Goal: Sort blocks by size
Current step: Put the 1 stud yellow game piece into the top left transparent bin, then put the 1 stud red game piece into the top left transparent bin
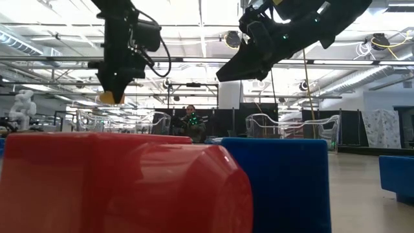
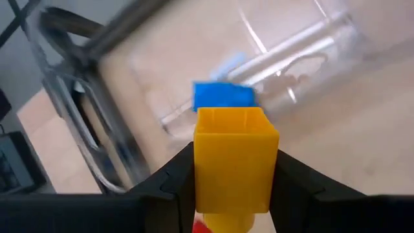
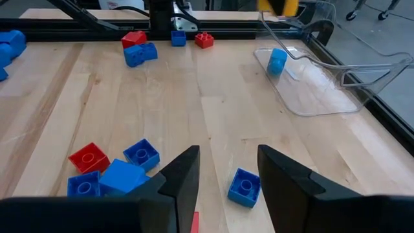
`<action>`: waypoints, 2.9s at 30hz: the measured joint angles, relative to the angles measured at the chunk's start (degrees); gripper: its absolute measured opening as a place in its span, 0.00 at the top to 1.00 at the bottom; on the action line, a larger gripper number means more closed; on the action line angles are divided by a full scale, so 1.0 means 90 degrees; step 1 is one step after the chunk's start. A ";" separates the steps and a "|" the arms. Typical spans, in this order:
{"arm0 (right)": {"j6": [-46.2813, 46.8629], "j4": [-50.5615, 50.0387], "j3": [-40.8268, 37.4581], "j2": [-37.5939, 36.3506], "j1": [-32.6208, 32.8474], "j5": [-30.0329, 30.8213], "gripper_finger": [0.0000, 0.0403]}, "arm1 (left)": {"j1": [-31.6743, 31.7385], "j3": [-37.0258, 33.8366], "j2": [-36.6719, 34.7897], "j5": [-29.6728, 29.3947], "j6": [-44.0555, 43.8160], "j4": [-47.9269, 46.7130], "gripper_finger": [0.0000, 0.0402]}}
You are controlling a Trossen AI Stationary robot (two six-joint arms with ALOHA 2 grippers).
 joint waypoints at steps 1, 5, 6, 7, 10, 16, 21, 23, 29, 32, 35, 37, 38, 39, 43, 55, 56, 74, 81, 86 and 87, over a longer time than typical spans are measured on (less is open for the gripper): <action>0.0002 0.0000 0.0000 0.0000 0.0000 0.0000 0.65 | 0.0175 0.0000 0.0015 -0.0004 0.0120 0.0121 0.65; 0.0002 0.0001 0.0000 0.0000 0.0001 0.0003 0.65 | 0.0818 0.0000 0.0053 -0.0002 0.0423 0.0644 0.65; 0.0002 0.0002 0.0000 0.0000 0.0000 0.0008 0.65 | 0.0939 0.0000 0.0049 -0.0002 0.0475 0.0787 0.65; 0.0002 0.0002 0.0000 0.0000 0.0002 0.0012 0.65 | 0.1047 0.0000 0.0055 0.0007 0.0538 0.0918 0.64; 0.0002 0.0002 0.0000 0.0000 0.0002 0.0012 0.65 | 0.1295 0.0000 0.0065 0.0068 0.0753 0.1114 0.62; 0.0002 0.0005 0.0000 0.0000 0.0000 0.0012 0.65 | 0.1487 0.0000 0.0065 0.0201 0.0931 0.1148 0.49; 0.0002 0.0005 0.0000 0.0000 -0.0007 0.0012 0.65 | 0.1531 -0.0002 0.0065 0.0654 0.0913 0.1041 0.36; -0.0013 0.0005 0.0000 0.0000 -0.0010 0.0018 0.65 | 0.1493 -0.0001 0.0064 0.0797 0.0915 0.0931 0.33; -0.0104 0.0031 0.0000 0.0000 -0.0036 0.0059 0.65 | 0.0908 -0.0005 -0.0252 0.1037 0.1128 0.0259 0.35; -0.0114 0.0091 0.0000 0.0000 -0.0095 0.0063 0.65 | 0.0323 -0.0005 -0.0590 0.1037 0.1231 -0.0032 0.39; -0.0155 0.0143 0.0000 0.0000 -0.0153 0.0063 0.65 | -0.0421 -0.0005 -0.0870 0.1101 0.1167 -0.0329 0.43; -0.0163 0.0175 0.0000 0.0000 -0.0188 0.0061 0.65 | -0.0917 -0.0005 -0.0989 0.1301 0.0977 -0.0573 0.45; -0.0165 0.0175 0.0000 0.0000 -0.0206 0.0061 0.65 | -0.1165 -0.0005 -0.1030 0.1451 0.0845 -0.0711 0.46; -0.0165 0.0182 0.0000 0.0000 -0.0215 0.0060 0.65 | -0.1408 -0.0005 -0.1049 0.1635 0.0650 -0.0860 0.46; -0.0100 0.0189 0.0000 0.0000 -0.0221 0.0061 0.65 | -0.2274 -0.0005 -0.1007 0.2239 -0.0127 -0.1404 0.47; 0.0243 -0.0199 0.0000 0.0000 -0.0206 -0.0007 0.65 | -0.4701 -0.0222 -0.0580 0.2904 0.0017 -0.1964 0.47; 0.0243 -0.0235 0.0000 0.0000 -0.0206 -0.0007 0.65 | -0.4891 -0.0266 -0.0520 0.2937 0.0080 -0.1960 0.47; 0.0248 -0.0361 0.0000 0.0000 -0.0204 -0.0005 0.65 | -0.6269 -0.1555 0.0209 0.2924 0.0422 -0.1658 0.34; 0.0338 -0.0423 0.0000 0.0000 -0.0204 -0.0005 0.65 | -0.6306 -0.2087 0.0211 0.3090 0.0414 -0.1124 0.11; 0.0338 -0.0427 0.0000 0.0000 -0.0204 -0.0005 0.65 | -0.6306 -0.2456 0.0211 0.3256 0.0248 -0.0839 0.09; 0.0338 -0.0427 0.0000 0.0000 -0.0204 -0.0005 0.65 | -0.6306 -0.2553 0.0211 0.3257 0.0170 -0.0768 0.09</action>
